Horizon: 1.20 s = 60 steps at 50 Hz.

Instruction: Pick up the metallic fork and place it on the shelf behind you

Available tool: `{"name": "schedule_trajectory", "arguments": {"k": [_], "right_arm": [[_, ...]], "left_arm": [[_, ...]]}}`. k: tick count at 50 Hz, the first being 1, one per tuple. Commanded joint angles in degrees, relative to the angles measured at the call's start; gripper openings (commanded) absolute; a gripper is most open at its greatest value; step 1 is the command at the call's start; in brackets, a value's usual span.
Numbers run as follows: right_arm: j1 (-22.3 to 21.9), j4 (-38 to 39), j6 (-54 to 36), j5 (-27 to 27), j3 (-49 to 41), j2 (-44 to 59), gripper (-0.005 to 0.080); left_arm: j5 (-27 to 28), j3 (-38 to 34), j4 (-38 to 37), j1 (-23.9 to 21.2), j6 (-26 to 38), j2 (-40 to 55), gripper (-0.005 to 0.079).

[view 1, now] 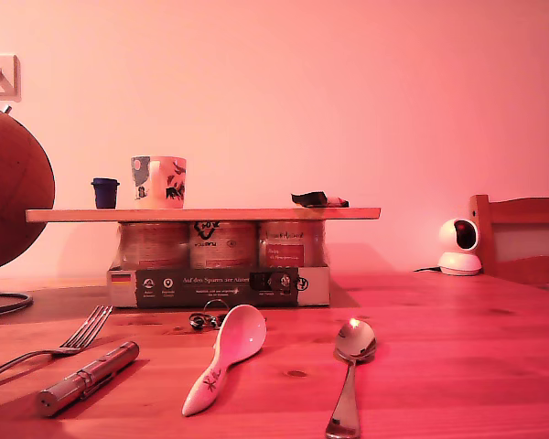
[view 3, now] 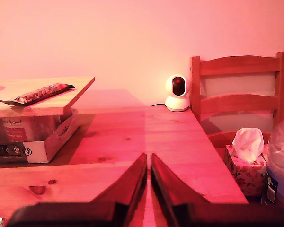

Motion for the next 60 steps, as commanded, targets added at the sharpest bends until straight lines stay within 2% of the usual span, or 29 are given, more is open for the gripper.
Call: {"name": "schedule_trajectory", "arguments": {"k": [1, 13, 18, 21, 28, 42, 60], "right_arm": [[12.3, -0.4, 2.5, -1.9, 14.9, 17.4, -0.0012], [12.3, -0.6, 2.4, -2.3, 14.9, 17.2, -0.0012], [13.4, -1.1, 2.6, -6.9, 15.3, 17.6, -0.0012], [14.7, -3.1, 3.0, -8.3, 15.8, 18.3, -0.0012], [18.1, -9.1, 2.9, -10.6, 17.6, 20.1, -0.0012], [25.8, -15.8, 2.9, -11.5, 21.0, 24.1, -0.0012], [34.8, -26.3, 3.1, -13.2, 24.6, 29.0, -0.0012]], "left_arm": [[10.6, 2.0, -1.1, 1.1, -10.3, -0.1, -0.0019], [11.2, 2.0, -1.5, 0.9, -11.0, -0.1, -0.0019], [14.9, 2.0, -2.1, 0.5, -12.1, 0.0, -0.0019], [16.6, 2.3, -4.1, -0.2, -12.1, 0.0, -0.0019], [16.7, 3.8, -9.1, -2.2, -12.2, 0.1, -0.0019], [18.7, 7.7, -14.9, -6.2, -11.7, 4.1, -0.0019], [19.0, 10.1, -17.1, -11.5, -11.1, 14.1, -0.0019]]}}
